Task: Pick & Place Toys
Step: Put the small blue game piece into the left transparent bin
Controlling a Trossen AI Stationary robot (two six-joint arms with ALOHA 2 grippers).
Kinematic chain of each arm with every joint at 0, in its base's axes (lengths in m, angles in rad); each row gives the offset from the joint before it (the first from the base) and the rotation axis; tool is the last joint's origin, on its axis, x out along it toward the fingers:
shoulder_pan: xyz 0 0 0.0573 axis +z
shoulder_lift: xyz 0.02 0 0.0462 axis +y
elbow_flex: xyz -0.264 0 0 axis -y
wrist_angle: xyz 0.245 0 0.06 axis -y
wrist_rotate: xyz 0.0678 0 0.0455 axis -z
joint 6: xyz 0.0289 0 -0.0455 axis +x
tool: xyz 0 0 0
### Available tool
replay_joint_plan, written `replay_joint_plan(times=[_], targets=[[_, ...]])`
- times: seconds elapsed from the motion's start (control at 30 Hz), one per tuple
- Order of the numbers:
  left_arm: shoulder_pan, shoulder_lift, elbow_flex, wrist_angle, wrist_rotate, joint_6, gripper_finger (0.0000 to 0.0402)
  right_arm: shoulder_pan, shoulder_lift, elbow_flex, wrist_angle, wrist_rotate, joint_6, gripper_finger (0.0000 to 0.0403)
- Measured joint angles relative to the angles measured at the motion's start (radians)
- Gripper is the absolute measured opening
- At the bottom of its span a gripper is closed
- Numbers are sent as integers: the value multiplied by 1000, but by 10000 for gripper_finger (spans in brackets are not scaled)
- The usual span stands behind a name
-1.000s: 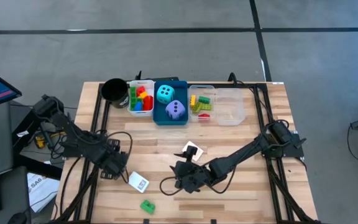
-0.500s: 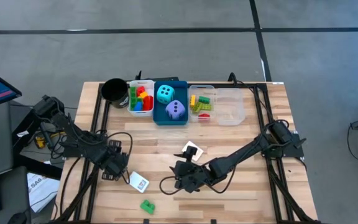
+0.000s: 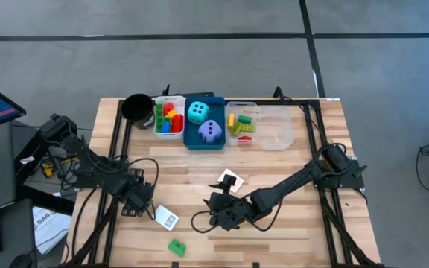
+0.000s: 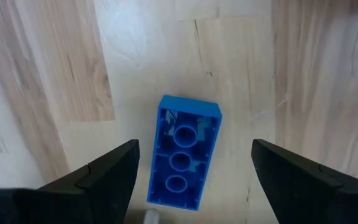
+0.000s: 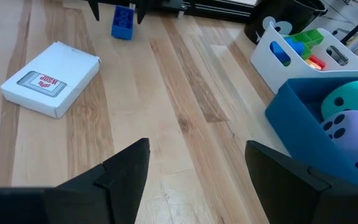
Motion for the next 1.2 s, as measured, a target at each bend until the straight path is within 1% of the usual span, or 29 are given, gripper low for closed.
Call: replay_joint_plan(times=[0.3, 0.4, 0.57, 0.7, 0.93, 1.07, 1.2], targets=[[0, 0, 0, -8, 5, -15, 301, 0, 0, 0, 0, -1, 14, 260], [0, 0, 0, -8, 5, -16, 301, 0, 0, 0, 0, -23, 17, 260], [0, 0, 0, -7, 5, -46, 301, 0, 0, 0, 0, -24, 24, 260], [1, 0, 0, -8, -22, -68, 301, 0, 0, 0, 0, -24, 24, 260], [6, 0, 0, -7, -21, -75, 300, 0, 0, 0, 0, -24, 24, 260], [6, 0, 0, -6, -22, -75, 283, 0, 0, 0, 0, -24, 25, 260], [6, 0, 0, 11, -22, -75, 245, 0, 0, 0, 0, -24, 25, 260]])
